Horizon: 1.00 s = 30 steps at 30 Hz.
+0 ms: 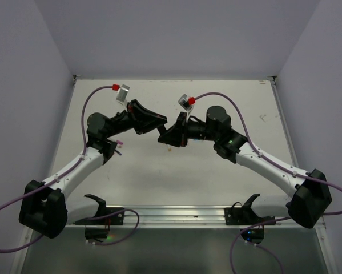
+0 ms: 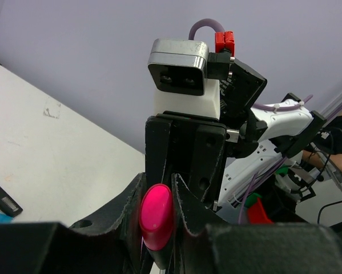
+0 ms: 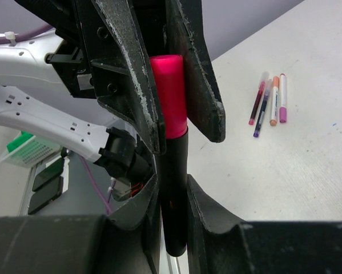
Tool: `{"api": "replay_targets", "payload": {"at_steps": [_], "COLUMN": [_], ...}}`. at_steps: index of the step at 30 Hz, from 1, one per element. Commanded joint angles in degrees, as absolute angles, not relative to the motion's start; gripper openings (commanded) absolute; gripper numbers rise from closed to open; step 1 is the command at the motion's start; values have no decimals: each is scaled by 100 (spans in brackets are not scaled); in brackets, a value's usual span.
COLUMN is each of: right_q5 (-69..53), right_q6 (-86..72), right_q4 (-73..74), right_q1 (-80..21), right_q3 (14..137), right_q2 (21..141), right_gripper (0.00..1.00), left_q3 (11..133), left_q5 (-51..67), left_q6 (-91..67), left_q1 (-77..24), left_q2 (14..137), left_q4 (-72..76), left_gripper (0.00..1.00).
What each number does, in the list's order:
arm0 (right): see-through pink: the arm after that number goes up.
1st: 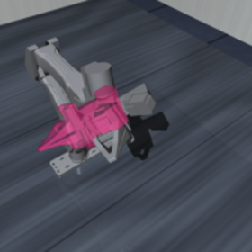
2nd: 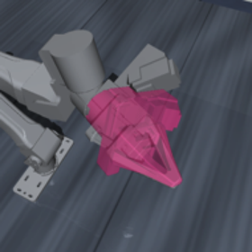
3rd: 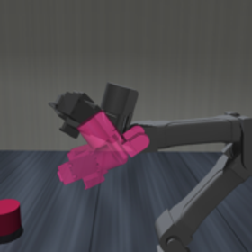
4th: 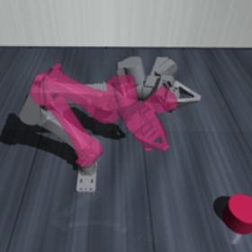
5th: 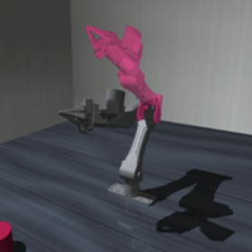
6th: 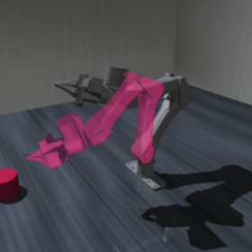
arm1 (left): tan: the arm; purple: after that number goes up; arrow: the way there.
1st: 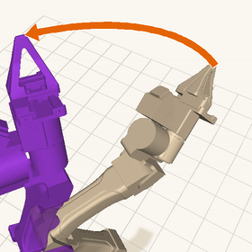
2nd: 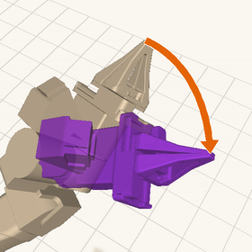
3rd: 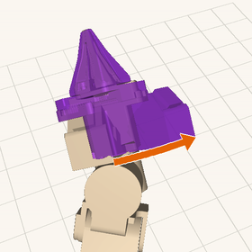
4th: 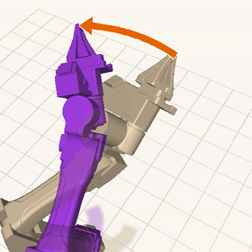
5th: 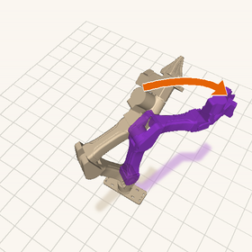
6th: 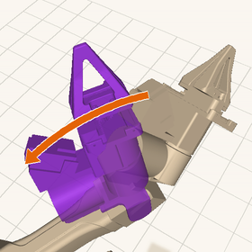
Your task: Open the pen caps
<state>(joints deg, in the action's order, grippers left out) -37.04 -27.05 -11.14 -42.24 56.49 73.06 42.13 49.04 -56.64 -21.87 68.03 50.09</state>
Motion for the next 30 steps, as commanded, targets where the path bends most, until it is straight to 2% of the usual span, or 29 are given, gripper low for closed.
{"api": "replay_targets", "payload": {"at_steps": [1,13,19,30], "right_q5": [-3972,-4368,-4263,-4561], "right_q6": [-2812,-2786,-2812,-3041], "right_q4": [-1213,-1283,-1344,-1749], "right_q1": [-4201,-4201,-4210,-4201], "right_q3": [5362,4386,3886,3358], "right_q2": [7234,6987,6803,6820], "right_gripper": [0,0,0,0], "left_q3": [4192,4403,4658,4807], "left_q5": [4790,3903,3227,2277], "left_q6": [-5590,-5362,-4791,-5036], "left_q1": [-2171,-2127,-2092,-2057], "left_q2": [6654,6574,6600,6934], "left_q4": [5616,6301,6020,6882], "left_gripper": [0,0,0,0]}}
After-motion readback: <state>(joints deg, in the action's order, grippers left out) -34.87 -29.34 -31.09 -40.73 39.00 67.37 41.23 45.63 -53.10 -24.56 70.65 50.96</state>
